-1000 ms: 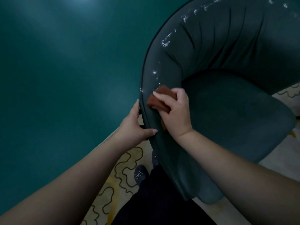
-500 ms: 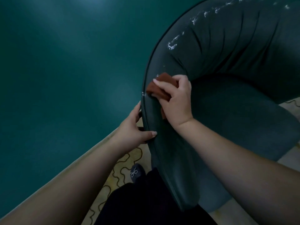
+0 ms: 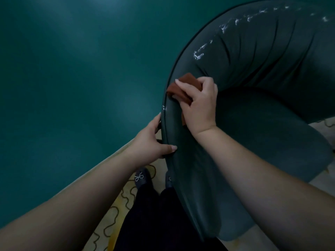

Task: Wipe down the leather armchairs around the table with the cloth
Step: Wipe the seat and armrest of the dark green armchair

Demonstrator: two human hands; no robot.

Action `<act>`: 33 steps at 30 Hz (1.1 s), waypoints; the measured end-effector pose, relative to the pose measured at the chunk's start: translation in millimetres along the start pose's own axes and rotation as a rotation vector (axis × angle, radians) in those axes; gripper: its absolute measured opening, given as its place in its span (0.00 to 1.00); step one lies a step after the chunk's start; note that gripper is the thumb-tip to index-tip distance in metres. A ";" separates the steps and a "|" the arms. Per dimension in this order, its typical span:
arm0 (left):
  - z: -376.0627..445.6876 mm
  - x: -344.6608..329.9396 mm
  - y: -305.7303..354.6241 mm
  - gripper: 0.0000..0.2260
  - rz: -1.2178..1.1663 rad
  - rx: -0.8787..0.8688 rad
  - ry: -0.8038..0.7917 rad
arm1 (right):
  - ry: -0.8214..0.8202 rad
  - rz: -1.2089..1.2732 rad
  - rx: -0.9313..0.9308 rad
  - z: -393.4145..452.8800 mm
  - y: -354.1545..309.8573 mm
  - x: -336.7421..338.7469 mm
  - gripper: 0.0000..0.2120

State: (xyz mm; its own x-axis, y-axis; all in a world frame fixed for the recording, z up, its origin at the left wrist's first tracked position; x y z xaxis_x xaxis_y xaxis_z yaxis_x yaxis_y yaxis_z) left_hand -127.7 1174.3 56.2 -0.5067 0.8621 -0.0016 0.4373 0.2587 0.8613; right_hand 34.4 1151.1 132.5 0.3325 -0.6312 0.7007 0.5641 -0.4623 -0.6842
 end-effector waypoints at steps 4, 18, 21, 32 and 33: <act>-0.1 -0.9 1.5 0.42 -0.014 -0.004 -0.020 | -0.037 0.061 -0.052 -29.5 10.9 4.4 0.18; 1.9 -1.0 2.8 0.40 -0.025 0.016 -0.028 | -0.098 -0.094 0.038 -11.1 -27.6 -12.2 0.11; 2.3 1.8 5.6 0.34 0.002 -0.014 -0.012 | -0.121 -0.066 0.066 -42.7 -21.6 -6.5 0.14; 4.8 0.2 7.3 0.38 -0.005 -0.015 -0.020 | -0.050 -0.084 0.004 -20.1 -16.6 -7.4 0.08; 5.6 1.5 7.1 0.37 0.006 -0.017 -0.008 | -0.080 -0.067 0.021 -35.0 -14.9 -4.5 0.10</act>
State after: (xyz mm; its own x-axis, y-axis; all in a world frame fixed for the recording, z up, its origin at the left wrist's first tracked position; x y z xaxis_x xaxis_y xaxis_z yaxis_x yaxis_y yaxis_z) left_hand -121.2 1179.9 59.5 -0.4984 0.8670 -0.0002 0.4278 0.2461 0.8697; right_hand -1.9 1139.0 132.4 0.3522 -0.5472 0.7593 0.6022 -0.4885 -0.6314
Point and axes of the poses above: each hand's wrist, its own z-axis towards the middle knuckle, its own x-axis out of the back of the hand, y = z × x, the point moved 10 cm from there along z, towards the middle knuckle, and after that the axes turned 6 degrees about -x, right-handed, at the moved point
